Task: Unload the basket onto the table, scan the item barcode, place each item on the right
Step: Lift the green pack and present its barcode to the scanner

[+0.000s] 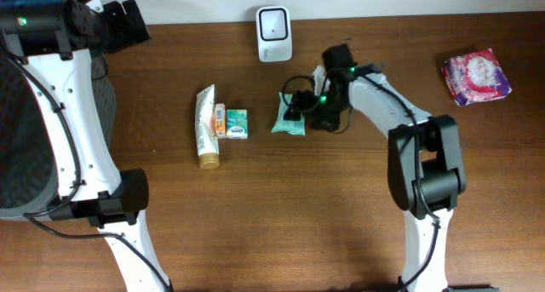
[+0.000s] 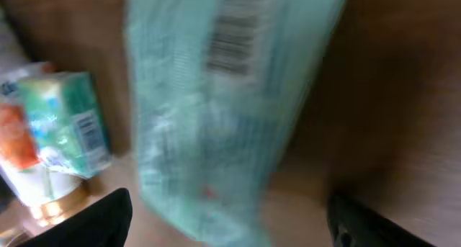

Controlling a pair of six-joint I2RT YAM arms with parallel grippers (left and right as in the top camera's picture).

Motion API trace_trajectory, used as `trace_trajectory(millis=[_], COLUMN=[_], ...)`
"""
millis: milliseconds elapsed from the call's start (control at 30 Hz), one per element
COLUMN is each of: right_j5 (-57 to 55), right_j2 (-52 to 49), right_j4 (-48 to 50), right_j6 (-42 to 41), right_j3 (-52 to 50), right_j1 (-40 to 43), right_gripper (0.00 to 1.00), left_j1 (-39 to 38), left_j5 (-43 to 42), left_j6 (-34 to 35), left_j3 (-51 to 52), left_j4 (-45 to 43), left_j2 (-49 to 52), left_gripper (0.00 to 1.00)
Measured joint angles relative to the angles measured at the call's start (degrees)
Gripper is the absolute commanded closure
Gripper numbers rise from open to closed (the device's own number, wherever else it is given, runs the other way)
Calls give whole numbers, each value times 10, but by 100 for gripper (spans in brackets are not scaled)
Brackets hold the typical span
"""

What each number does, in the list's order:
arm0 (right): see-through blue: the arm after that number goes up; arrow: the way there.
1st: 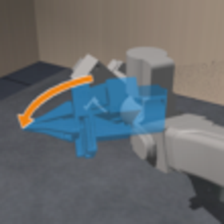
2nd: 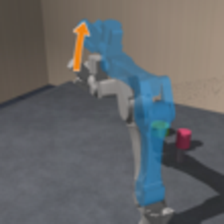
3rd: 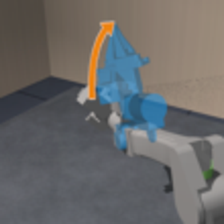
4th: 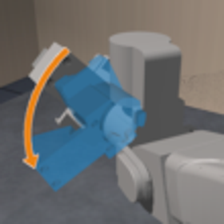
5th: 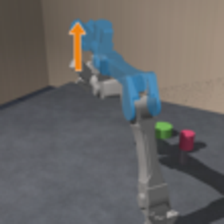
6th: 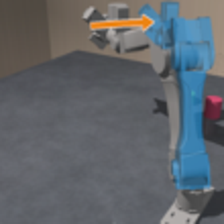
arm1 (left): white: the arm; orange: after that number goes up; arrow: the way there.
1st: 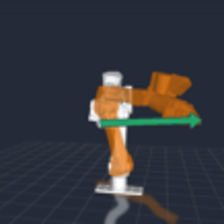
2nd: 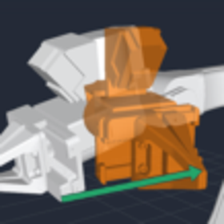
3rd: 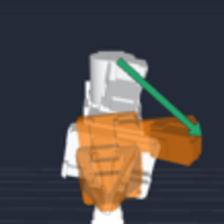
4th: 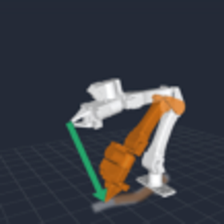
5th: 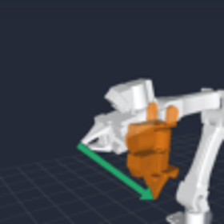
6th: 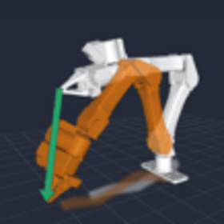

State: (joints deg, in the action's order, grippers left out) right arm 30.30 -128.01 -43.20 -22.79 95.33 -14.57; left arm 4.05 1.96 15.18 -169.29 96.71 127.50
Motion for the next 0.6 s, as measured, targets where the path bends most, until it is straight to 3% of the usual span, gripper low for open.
trace_trajectory(millis=[100,133,267,367,600], right_j5=[-1,-3,20,57,40], right_j2=[12,14,14,22,244], right_j4=[103,129,147,117,170], right_j6=[-29,-33,-17,68,292], right_j3=[-49,-64,-71,-50,-13], right_j1=[-20,-21,-20,-12,-10], right_gripper=[59,96,96,96,96], left_j1=[0,0,0,0,0], left_j5=[0,0,0,0,0], left_j6=[0,0,0,0,0], left_j3=[0,0,0,0,0], left_j4=[0,0,0,0,0], left_j2=[0,0,0,0,0], left_gripper=[1,1,1,1,1])
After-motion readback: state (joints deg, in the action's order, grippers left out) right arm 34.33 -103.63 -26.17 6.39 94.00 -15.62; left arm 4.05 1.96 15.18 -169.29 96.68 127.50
